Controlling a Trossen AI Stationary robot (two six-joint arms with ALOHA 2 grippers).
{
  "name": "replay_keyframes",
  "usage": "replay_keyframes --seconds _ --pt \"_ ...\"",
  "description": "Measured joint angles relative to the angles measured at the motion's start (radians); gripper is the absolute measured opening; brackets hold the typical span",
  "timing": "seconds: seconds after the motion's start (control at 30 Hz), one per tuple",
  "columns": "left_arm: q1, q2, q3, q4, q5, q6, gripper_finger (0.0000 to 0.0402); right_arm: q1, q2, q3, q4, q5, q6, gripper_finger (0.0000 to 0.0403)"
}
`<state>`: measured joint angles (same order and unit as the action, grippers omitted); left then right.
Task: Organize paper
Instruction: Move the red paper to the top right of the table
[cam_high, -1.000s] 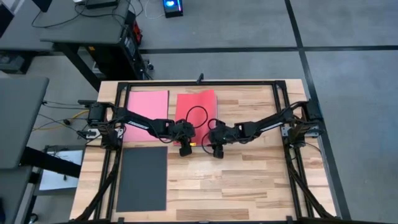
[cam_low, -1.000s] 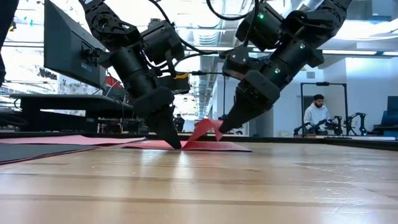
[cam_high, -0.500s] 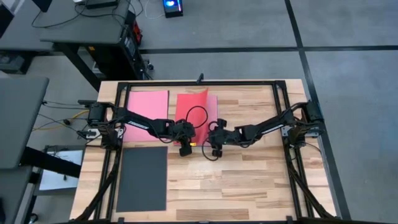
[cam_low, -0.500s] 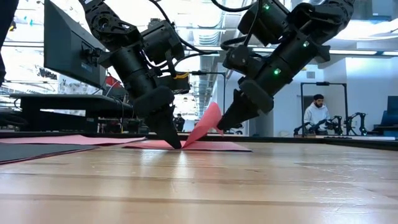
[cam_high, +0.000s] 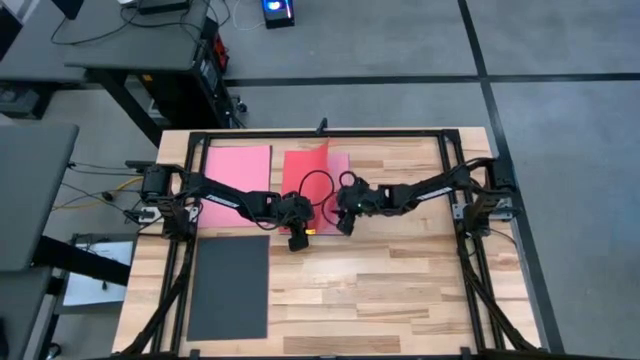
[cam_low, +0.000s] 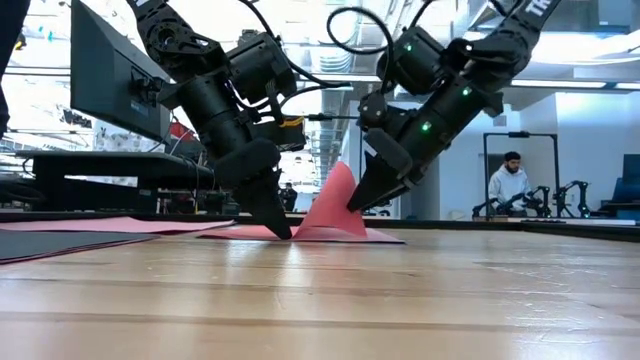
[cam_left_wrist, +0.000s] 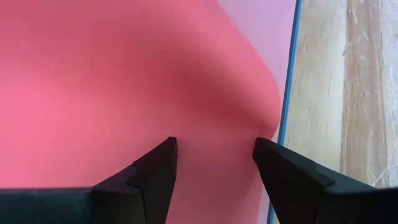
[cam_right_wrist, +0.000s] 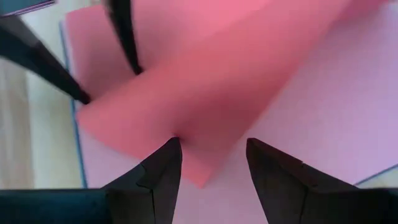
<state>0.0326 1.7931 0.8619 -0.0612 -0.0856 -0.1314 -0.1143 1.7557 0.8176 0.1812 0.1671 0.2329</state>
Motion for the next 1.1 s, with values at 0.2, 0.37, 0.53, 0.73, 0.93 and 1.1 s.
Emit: replay_keyframes --seconds 0.2,0.37,0.53,0.73,0.93,1.1 --pt "0.000 0.000 0.000 0.000 0.000 0.000 0.0201 -0.076 0.000 -0.084 0.195 -0.195 0.059 0.0171" --pt "0.000 0.000 0.000 0.000 0.000 0.000 0.0201 -0.109 0.000 -0.136 0.321 -0.329 0.103 0.0171" --pt "0.000 0.000 0.000 0.000 0.000 0.000 0.0201 -0.110 0.000 -0.138 0.331 -0.384 0.119 0.0171" --pt "0.000 0.000 0.000 0.000 0.000 0.000 0.0201 -0.116 0.000 -0.138 0.357 -0.461 0.171 0.0171" --pt "0.000 0.000 0.000 0.000 0.000 0.000 0.0201 -0.127 0.000 -0.138 0.376 -0.504 0.229 0.0171" --pt "0.000 0.000 0.000 0.000 0.000 0.000 0.0201 -0.139 0.000 -0.138 0.349 -0.510 0.255 0.0159"
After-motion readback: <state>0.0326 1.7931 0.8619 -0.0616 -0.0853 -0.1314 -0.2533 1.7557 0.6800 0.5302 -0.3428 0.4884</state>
